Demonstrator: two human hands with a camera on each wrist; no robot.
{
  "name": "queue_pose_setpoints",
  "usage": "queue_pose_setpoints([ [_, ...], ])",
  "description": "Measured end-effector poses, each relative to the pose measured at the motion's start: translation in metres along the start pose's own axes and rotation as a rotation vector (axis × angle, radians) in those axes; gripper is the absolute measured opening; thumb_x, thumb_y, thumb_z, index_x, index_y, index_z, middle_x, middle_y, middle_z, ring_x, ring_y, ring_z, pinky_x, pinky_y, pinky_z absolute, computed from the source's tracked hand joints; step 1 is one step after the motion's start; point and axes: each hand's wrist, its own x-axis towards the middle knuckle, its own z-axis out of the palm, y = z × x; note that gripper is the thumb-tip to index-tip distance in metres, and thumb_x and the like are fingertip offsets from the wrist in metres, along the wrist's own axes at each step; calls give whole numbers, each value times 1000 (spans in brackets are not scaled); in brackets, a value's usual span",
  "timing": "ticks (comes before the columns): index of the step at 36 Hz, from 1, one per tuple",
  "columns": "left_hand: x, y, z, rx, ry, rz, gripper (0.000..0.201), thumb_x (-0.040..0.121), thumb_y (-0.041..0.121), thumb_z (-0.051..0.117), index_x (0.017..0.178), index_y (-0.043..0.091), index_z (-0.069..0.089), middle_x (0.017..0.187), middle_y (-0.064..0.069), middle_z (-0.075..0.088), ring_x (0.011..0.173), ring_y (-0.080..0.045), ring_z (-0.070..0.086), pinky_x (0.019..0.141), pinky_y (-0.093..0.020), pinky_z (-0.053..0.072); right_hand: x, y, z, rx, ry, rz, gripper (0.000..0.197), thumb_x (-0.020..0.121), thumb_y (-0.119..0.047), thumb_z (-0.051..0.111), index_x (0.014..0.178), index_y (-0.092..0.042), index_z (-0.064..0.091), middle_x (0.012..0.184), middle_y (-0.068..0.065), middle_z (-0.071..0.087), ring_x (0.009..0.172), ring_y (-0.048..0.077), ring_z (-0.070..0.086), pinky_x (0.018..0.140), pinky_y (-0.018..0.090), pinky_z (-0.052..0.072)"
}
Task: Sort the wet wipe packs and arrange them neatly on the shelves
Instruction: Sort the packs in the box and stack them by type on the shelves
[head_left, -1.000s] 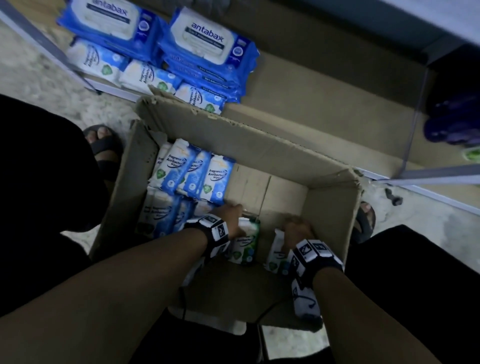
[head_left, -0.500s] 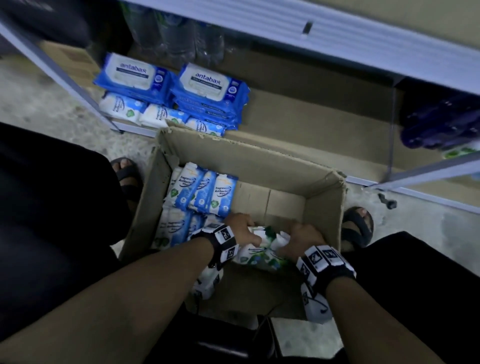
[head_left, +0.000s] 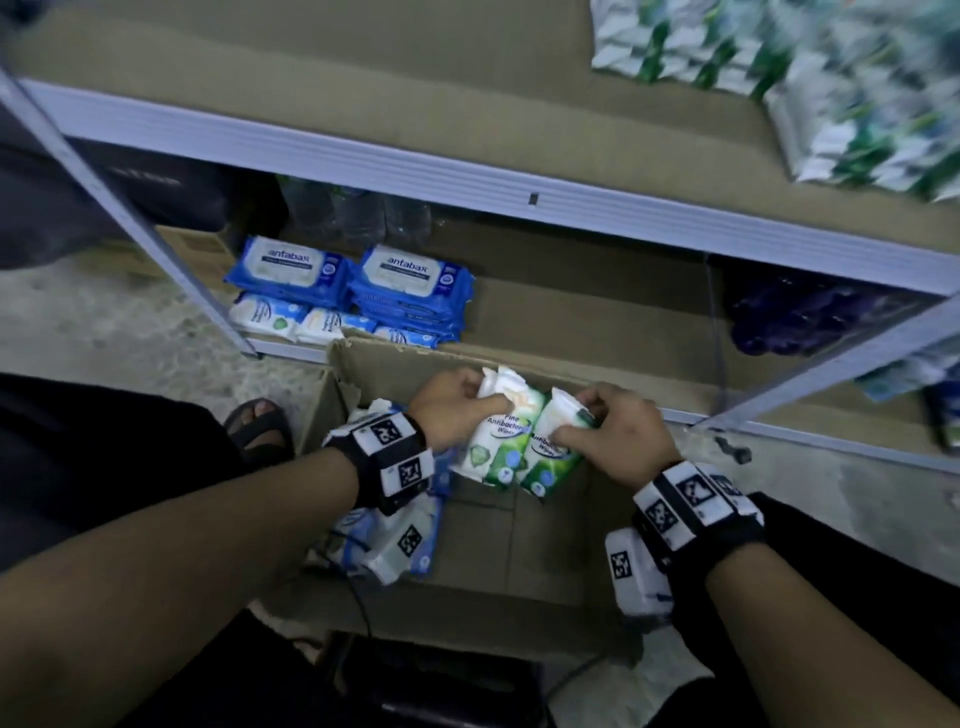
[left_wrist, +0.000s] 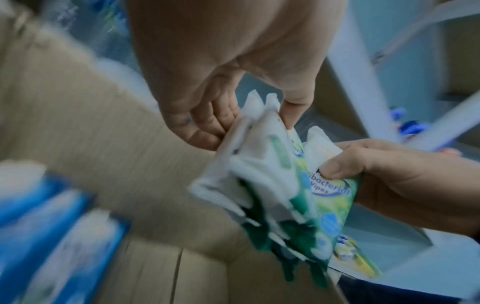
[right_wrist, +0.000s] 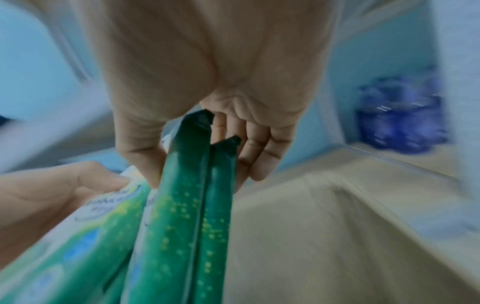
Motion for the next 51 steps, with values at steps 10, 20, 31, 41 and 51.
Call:
queue_pose_setpoints([
  [10,-27,104,-88,111,-61,240,32,83,32,76,103,11,63,97,3,76,89,-13,73,90,-41,56,-9,-78,-78,164,109,-252,29,67,-38,87,87,-31,66,79,-17,69,74,-4,61,62,12,43],
  [20,-30,158,-121,-181,24,403,21,85,19,69,103,7,67,92,-11,76,79,-20,70,74,-32,51,10,-114,-126,452,227,-371,21,77,-26,82,95,-18,73,86,-6,75,84,12,69,74,19,50],
  [31,15,203,-138,-375,102,400,52,78,36,73,108,-7,64,97,-19,74,82,-29,70,72,-34,55,72,-154,-161,645,387,-284,27,80,-28,79,104,-22,69,87,-2,76,81,8,71,70,25,53],
  [41,47,213,-158,-311,141,349,51,83,37,72,106,-8,66,77,-7,72,54,-11,60,49,-18,43,115,-154,-156,596,375,-215,31,82,-36,76,103,-17,63,88,0,76,82,16,73,84,49,57],
  [51,59,204,-158,57,295,371,45,80,63,67,96,22,71,87,11,75,77,-9,72,80,-39,57,133,-140,-158,214,422,-242,56,73,-77,57,104,-31,69,96,-8,71,98,17,65,90,46,51],
])
